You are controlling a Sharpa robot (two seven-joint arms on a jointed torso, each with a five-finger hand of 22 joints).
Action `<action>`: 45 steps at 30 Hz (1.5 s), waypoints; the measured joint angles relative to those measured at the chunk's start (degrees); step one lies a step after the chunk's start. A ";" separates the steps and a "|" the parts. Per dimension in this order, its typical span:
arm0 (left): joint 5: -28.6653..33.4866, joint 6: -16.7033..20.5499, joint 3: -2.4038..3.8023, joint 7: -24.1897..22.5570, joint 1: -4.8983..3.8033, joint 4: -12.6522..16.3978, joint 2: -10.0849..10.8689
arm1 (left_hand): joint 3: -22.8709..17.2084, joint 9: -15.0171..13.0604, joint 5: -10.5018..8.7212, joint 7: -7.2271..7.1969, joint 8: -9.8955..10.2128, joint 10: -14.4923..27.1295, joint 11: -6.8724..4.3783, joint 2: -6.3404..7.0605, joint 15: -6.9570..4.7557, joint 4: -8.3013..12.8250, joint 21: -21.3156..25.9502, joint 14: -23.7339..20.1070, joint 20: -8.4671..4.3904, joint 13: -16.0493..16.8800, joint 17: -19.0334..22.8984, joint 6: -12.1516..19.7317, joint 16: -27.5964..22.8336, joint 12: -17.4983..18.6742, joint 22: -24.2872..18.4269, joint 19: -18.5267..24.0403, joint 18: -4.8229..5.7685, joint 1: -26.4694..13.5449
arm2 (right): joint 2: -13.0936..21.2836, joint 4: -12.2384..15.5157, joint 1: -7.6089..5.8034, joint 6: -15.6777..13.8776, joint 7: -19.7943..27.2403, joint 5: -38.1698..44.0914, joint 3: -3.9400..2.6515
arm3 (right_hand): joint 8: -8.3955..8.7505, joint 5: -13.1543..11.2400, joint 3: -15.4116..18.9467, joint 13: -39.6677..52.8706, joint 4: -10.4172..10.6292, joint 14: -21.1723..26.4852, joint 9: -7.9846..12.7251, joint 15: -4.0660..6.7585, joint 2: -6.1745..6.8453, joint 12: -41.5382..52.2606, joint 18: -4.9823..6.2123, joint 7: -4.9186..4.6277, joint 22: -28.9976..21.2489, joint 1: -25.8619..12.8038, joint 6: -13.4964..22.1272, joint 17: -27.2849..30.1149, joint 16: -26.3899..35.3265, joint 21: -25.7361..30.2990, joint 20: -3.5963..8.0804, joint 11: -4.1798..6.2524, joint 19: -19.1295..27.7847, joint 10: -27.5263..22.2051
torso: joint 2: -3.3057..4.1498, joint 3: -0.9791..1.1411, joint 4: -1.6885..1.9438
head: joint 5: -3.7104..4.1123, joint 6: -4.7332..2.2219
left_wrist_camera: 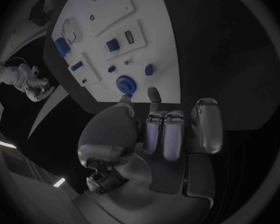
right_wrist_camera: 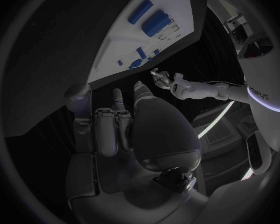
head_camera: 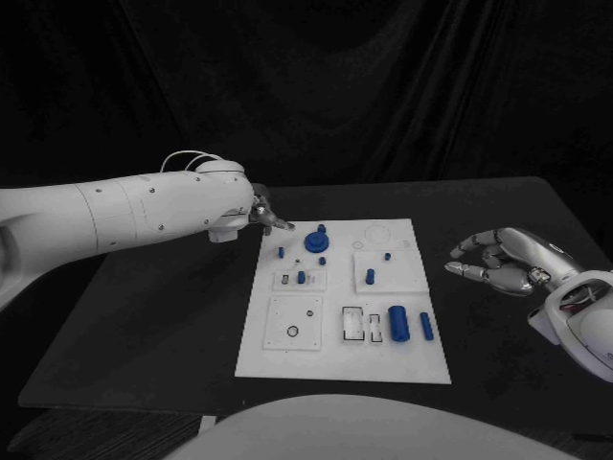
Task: Assemble the parts on the task board
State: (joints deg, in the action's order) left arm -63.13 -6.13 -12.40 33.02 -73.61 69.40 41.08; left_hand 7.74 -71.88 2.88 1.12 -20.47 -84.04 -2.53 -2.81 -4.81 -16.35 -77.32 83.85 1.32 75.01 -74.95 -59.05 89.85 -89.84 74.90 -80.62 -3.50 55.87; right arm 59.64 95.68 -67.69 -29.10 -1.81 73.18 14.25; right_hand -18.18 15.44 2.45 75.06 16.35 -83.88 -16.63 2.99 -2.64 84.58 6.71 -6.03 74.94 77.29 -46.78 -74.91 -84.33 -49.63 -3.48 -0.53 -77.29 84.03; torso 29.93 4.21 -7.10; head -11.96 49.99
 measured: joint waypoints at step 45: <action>-0.71 -4.15 0.01 -4.16 3.62 -7.50 -4.04 | -0.74 4.09 2.98 1.15 5.29 0.02 0.81 -2.19 0.63 2.14 2.26 0.20 1.14 0.00 0.03 1.53 0.00 0.00 0.00 1.15 -0.01 4.45 | 0.01 0.36 0.18 0.00 0.57 0.00 -0.01 | 0.00 2.10 0.00 0.04 0.00 -0.03 0.51 -0.06 -0.33 -0.53 0.00 0.20 -0.03 0.93 -0.20 0.00 0.23 0.39 0.00 -0.01 0.00 -0.01 | -0.10 0.01 -0.01 | -0.04 0.00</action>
State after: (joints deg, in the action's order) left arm -63.84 -10.27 -12.39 28.87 -70.00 61.90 37.04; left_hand 7.00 -67.79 5.85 2.27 -15.18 -84.02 -1.72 -5.00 -4.18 -14.21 -75.07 84.05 2.46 75.01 -74.92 -57.53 89.85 -89.84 74.90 -79.47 -3.51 60.31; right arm 59.65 96.04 -67.50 -29.09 -1.24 73.18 14.24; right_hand -18.18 17.54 2.45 75.10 16.35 -83.91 -16.12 2.93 -2.97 84.05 6.71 -5.83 74.91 78.22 -46.98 -74.90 -84.09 -49.24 -3.48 -0.54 -77.30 84.02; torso 29.83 4.22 -7.10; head -12.00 49.99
